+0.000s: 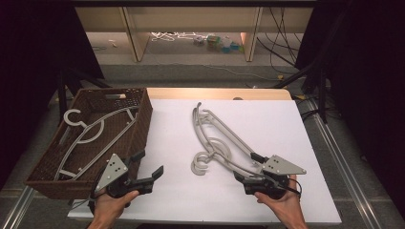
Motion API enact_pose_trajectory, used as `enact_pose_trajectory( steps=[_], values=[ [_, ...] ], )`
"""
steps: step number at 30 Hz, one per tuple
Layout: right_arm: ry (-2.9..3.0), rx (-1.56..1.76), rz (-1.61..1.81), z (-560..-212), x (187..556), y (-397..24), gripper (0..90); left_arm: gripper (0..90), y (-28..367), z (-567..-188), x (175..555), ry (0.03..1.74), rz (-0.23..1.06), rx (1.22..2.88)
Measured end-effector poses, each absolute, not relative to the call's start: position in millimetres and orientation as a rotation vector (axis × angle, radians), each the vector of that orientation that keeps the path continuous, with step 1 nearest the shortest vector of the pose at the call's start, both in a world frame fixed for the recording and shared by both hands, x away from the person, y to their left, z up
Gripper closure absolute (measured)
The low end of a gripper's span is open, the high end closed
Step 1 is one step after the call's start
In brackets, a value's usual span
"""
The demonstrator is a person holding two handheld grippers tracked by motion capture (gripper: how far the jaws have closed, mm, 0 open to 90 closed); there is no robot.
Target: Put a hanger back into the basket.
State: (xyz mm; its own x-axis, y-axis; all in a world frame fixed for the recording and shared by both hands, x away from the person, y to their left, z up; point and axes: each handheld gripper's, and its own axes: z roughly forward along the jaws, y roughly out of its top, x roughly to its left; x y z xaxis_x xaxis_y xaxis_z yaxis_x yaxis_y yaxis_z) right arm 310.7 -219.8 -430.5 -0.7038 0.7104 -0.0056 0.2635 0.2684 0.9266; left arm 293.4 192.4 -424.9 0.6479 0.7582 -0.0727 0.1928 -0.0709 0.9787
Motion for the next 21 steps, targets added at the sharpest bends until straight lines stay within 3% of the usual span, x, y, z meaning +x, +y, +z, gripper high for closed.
enact_pose_trajectory(
  steps=[5,21],
  values=[
    [2.172,0.879,1.357,-434.9,321.3,-213.2,18.0,16.7,194.1,-428.8,290.1,0.797,0.561,1.628],
    [2.487,0.85,0.962,-453.9,376.3,-196.1,49.7,16.6,189.8,-434.8,293.4,0.793,0.553,1.666]
  ],
)
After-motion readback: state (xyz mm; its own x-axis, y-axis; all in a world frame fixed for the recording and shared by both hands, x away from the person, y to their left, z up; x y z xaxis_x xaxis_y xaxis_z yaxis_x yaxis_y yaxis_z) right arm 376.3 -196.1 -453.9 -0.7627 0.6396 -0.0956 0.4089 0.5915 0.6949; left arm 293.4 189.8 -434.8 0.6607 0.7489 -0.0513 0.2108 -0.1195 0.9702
